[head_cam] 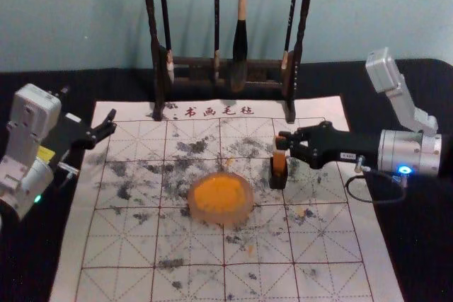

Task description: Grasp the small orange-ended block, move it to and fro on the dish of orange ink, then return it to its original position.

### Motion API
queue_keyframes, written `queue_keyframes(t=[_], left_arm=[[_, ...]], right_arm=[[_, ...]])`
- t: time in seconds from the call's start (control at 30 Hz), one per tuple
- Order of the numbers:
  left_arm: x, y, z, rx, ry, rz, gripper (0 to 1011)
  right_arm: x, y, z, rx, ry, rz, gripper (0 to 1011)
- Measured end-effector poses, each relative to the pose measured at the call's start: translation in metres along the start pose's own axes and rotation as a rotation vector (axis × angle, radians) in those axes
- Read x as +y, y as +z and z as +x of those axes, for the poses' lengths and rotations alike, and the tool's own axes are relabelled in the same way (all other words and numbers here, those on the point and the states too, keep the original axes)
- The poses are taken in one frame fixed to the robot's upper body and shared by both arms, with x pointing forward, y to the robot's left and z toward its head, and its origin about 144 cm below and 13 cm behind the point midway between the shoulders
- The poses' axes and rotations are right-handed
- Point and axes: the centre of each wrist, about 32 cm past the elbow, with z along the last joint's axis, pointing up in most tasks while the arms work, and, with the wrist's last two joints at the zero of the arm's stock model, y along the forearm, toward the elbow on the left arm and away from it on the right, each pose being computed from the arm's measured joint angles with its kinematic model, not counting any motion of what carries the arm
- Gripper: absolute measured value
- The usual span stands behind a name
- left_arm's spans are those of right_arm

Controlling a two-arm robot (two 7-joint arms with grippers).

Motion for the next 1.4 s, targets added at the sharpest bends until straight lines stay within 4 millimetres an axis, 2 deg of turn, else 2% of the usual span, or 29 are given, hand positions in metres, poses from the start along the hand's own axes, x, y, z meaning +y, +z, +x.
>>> queue_keyframes(t=[0.2, 0.43, 0.63, 0.83, 1.03, 1.4], left_arm=[[0.0, 0.0, 0.0, 0.0, 0.0, 0.0, 1002], [0.0, 0.0, 0.0, 0.0, 0.0, 0.0, 1001], [0.0, 0.0, 0.0, 0.0, 0.0, 0.0, 1002], [0.0, 0.0, 0.0, 0.0, 0.0, 0.0, 1001], [0.0, 0.0, 0.0, 0.0, 0.0, 0.0, 1001], [0.0, 0.0, 0.0, 0.0, 0.0, 0.0, 1001]], right_arm=[[-0.009, 0.011, -0.011, -0.049, -0.039, 0.045, 126], [-0.017, 0.029, -0.037, -0.081, -0.13, 0.12, 126], [-0.006, 0.038, -0.069, -0.091, -0.237, 0.139, 126], [0.009, 0.041, -0.089, -0.086, -0.254, 0.134, 126], [0.029, 0.036, -0.105, -0.081, -0.228, 0.125, 126], [0.058, 0.003, -0.121, -0.078, -0.21, 0.145, 126]])
